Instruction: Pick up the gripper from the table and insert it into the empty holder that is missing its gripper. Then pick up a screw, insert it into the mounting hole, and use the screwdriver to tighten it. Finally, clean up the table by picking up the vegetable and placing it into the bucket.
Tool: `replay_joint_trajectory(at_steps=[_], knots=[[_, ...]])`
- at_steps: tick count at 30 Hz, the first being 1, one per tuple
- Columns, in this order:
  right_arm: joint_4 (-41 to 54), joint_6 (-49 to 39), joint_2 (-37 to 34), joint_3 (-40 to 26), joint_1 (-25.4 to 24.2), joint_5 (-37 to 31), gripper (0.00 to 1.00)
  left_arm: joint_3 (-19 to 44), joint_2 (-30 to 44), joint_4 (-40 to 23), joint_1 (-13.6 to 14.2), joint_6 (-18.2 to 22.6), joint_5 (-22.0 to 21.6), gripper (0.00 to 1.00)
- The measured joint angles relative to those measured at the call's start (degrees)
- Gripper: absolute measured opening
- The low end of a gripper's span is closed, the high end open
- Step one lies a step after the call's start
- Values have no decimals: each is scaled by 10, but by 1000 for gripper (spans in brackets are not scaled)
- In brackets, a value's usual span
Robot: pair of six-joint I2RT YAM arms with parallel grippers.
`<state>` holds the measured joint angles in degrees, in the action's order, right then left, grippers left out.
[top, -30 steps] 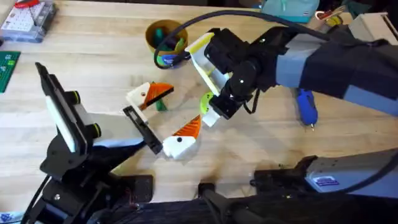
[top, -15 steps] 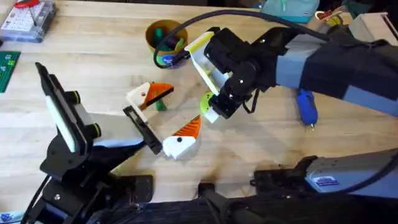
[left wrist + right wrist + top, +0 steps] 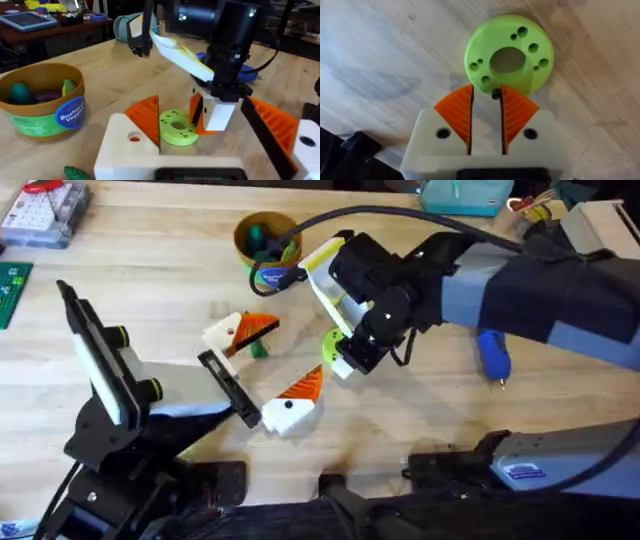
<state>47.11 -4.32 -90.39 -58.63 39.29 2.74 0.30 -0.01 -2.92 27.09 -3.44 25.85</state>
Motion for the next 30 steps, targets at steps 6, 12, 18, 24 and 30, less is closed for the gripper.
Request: replay_joint_trajectory(at_steps=[6,12,18,24,30], knots=[[0,0,0,0,0,-11,217,0,0,0,0,0,0,992],[0,-1,0,0,0,-21,77,0,0,0,0,0,0,991],[0,0,0,0,0,-25,4,0,0,0,0,0,0,991],[9,0,0,0,0,-25,4,0,0,0,0,0,0,991],[59,0,0,-27,0,-27,4,0,0,0,0,0,0,991]])
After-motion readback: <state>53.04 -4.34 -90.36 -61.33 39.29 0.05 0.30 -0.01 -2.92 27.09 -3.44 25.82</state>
